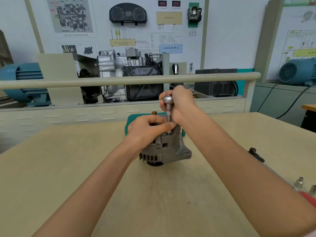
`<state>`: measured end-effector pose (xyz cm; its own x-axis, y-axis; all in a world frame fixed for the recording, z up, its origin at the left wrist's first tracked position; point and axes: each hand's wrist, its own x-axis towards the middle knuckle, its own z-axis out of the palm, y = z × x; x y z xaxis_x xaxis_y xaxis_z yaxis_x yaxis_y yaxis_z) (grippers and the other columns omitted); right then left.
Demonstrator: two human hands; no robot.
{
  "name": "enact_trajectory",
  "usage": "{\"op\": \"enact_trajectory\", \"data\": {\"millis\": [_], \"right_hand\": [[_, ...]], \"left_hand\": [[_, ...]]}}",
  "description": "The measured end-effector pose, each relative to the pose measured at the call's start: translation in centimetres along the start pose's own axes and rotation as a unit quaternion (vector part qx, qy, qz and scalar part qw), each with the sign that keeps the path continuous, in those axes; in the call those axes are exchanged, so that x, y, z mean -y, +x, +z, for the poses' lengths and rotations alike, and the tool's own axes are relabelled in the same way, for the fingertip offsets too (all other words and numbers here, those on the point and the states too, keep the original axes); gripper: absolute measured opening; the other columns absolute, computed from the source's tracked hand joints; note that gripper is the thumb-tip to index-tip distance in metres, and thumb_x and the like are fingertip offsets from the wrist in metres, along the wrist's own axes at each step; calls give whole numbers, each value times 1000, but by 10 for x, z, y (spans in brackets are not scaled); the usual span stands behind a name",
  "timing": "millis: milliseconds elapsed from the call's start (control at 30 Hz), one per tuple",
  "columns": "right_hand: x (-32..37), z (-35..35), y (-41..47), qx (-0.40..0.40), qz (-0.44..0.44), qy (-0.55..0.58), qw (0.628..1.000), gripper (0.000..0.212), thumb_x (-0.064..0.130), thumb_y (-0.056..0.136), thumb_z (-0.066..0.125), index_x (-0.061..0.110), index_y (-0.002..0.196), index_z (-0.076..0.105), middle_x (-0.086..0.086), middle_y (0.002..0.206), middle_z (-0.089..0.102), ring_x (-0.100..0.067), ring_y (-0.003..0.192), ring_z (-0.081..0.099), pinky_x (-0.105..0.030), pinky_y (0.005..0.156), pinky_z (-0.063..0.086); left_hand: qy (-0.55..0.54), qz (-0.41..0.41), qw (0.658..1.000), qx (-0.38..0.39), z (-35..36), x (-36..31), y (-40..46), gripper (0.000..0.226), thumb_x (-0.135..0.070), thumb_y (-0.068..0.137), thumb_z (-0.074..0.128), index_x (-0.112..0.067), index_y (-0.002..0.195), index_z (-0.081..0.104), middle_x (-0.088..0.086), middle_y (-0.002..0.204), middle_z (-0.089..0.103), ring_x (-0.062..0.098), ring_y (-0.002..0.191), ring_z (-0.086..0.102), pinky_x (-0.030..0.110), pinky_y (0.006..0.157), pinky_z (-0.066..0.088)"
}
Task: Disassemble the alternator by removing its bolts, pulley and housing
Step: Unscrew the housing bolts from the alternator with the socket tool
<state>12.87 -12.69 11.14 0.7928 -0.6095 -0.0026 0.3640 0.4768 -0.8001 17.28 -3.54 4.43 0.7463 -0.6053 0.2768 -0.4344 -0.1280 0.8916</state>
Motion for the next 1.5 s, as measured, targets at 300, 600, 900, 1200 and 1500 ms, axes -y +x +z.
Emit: {"op": "enact_trajectory", "data": {"millis": [300, 600, 900, 1200, 1500], "right_hand": [[-5, 2, -1, 29, 17, 30, 999, 19, 8, 99, 29, 10, 85, 43, -1, 50, 50, -6, 33, 43, -14, 32, 36], [8, -6, 3, 95, 115, 26, 989, 22, 5, 93, 27, 10, 78, 42, 4, 37, 40, -5, 28, 39, -12, 32, 34], [-6, 1, -4, 36, 10, 29, 999, 23, 13, 99, 27, 10, 81, 42, 3, 45, 45, -4, 30, 40, -11, 32, 28], [8, -2, -10, 0, 33, 140, 990, 34, 13, 101, 30, 5, 70, 41, 0, 34, 45, -16, 41, 51, -26, 52, 50], [21, -5, 14, 217, 255, -101, 937, 32, 15, 97, 34, -4, 113, 54, 8, 41, 35, -3, 24, 32, -12, 26, 26]], "left_hand": [[-4, 12, 1000, 0, -1, 0, -2, 11, -31, 75, 77, -26, 85, 76, -6, 89, 74, 19, 100, 66, 47, 100, 47], [4, 10, 999, 50, -7, 1, 0, 17, -38, 78, 74, -32, 95, 75, -12, 91, 75, 11, 95, 68, 37, 96, 50], [-30, 36, 999, 11, -4, 4, 1, 5, -31, 68, 79, -32, 69, 74, -10, 79, 74, 10, 84, 68, 31, 82, 50], [0, 34, 999, -14, 4, 0, -2, 21, -43, 68, 75, -27, 82, 75, -9, 88, 74, 16, 99, 66, 47, 100, 46], [2, 22, 999, 46, -6, 1, -2, 22, -34, 79, 74, -32, 101, 75, -14, 96, 74, 7, 100, 66, 36, 101, 47]]}}
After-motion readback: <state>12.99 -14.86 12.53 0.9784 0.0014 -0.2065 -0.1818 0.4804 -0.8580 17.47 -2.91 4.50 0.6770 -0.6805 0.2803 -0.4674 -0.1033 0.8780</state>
